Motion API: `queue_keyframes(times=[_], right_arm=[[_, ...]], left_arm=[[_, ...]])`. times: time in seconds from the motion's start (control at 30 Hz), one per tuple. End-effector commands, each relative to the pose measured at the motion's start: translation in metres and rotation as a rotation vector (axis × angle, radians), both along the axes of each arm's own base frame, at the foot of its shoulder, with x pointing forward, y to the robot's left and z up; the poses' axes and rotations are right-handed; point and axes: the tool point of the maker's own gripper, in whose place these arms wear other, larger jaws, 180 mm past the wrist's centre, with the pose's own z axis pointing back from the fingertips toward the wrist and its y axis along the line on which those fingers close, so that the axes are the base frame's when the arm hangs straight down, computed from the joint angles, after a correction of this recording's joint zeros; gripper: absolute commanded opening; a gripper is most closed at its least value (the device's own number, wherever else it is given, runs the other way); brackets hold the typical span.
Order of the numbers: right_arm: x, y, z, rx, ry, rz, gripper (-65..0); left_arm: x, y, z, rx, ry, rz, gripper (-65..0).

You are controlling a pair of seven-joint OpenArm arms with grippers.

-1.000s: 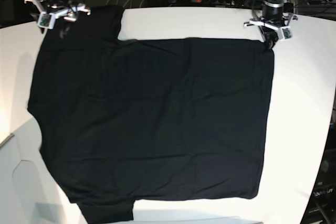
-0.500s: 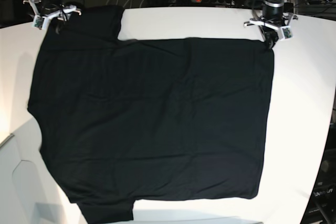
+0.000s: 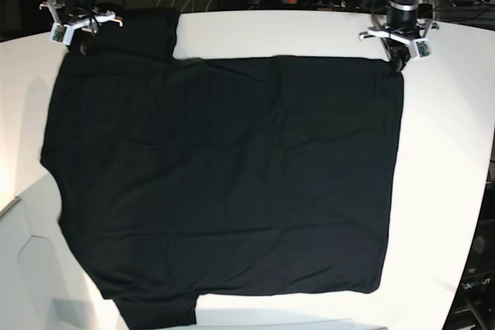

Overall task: Fold the T-shirt properly
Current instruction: 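Lower both grippers onto the shirt's shoulder corners and close them, then lift the gripped shoulder corners slightly with both grippers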

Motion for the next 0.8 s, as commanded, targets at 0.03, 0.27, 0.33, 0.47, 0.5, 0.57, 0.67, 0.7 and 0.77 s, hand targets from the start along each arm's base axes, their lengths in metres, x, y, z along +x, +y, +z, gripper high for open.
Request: queue_keyframes(times=[0.03, 0.27, 0.33, 0.47, 0.5, 0.57, 0.67, 0.7, 0.77], right_arm=[[-0.021, 0.0, -0.016, 0.005, 0.129, 0.007, -61.2], [-0.014, -0.003, -0.007, -0.009, 0.113, 0.009, -65.0], [-0.007, -0.003, 0.008, -0.031, 0.079, 0.023, -65.0], [0.013, 0.019, 0.038, 0.008, -0.016, 0.133, -65.0], [0.016, 0.018, 0.049, 0.013, -0.049, 0.137, -65.0], [0.021, 0.021, 0.063, 0.022, -0.095, 0.153, -65.0], [0.025, 0.019, 0.081, 0.001, -0.135, 0.175, -65.0], [0.026, 0.02, 0.084, -0.003, -0.141, 0.181, -65.0], [0.028, 0.02, 0.087, -0.008, -0.147, 0.184, -65.0]], left_arm=[[-0.004, 0.003, 0.001, 0.014, 0.013, -0.005, -60.8], [-0.005, 0.003, 0.002, 0.014, 0.013, -0.004, -60.9], [-0.007, 0.006, 0.002, 0.02, 0.015, 0.003, -60.9], [-0.005, 0.015, 0.022, 0.05, -0.025, 0.02, -60.9], [-0.006, 0.014, 0.024, 0.054, -0.027, 0.015, -60.9], [-0.006, 0.012, 0.031, 0.059, -0.037, 0.005, -60.9], [-0.007, 0.01, 0.039, 0.067, -0.047, -0.006, -60.9], [-0.008, 0.009, 0.041, 0.069, -0.048, -0.01, -60.9], [-0.012, 0.009, 0.041, 0.07, -0.04, -0.012, -60.9]])
